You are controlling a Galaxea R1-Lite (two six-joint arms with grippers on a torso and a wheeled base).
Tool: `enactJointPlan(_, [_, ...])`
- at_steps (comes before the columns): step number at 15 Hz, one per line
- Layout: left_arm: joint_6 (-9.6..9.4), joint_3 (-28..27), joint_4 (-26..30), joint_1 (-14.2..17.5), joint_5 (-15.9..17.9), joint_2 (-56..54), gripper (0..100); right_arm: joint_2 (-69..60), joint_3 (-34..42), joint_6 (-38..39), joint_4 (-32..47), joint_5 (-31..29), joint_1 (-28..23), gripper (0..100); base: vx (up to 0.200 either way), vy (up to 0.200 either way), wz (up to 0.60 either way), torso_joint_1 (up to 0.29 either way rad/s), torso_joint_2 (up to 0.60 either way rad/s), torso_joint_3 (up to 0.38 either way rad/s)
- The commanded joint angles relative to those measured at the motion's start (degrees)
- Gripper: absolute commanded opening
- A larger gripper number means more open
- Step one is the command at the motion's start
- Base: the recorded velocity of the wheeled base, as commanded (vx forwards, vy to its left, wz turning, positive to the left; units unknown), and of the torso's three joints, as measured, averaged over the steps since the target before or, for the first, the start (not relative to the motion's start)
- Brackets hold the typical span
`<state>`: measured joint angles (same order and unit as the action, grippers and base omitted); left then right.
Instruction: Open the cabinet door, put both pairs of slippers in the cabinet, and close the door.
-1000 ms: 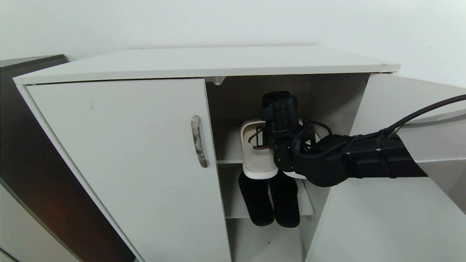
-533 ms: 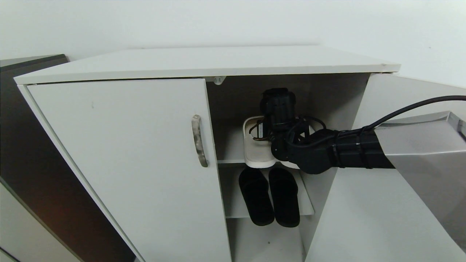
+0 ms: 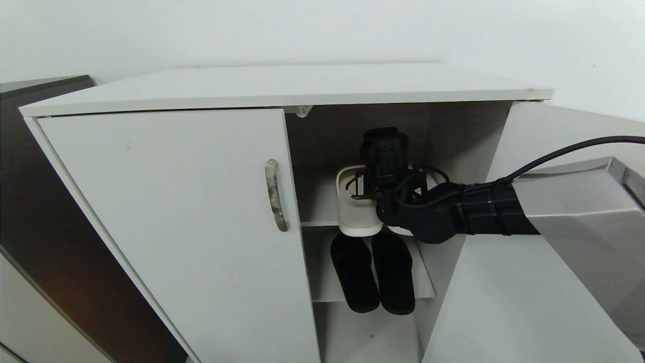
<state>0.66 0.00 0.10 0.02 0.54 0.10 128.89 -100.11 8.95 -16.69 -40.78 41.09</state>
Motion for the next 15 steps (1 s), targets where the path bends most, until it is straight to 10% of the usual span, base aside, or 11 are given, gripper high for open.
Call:
enactJointPlan(1, [0.04, 0.0, 0.0, 0.0, 0.0, 0.1, 0, -0.4, 0.4, 0.0, 0.1, 0.0, 0.0, 100, 0.000, 0.000, 0.00, 0.000, 0.00, 0.000])
enactJointPlan(13, [0.04, 0.0, 0.0, 0.0, 0.1, 0.1, 0, -24.0, 37.3, 0.1, -14.1, 0.2, 9.1, 100, 0.000, 0.000, 0.00, 0.000, 0.00, 0.000])
enactJointPlan(14, [0.04, 0.0, 0.0, 0.0, 0.1, 0.1, 0, -24.4, 38.6, 0.0, -15.3, 0.3, 9.4, 0, 0.000, 0.000, 0.00, 0.000, 0.00, 0.000])
enactJointPlan(15, [0.04, 0.0, 0.0, 0.1, 0.1, 0.0, 0, -25.4, 41.8, -0.1, -18.2, 1.4, 10.4, 0, 0.000, 0.000, 0.00, 0.000, 0.00, 0.000])
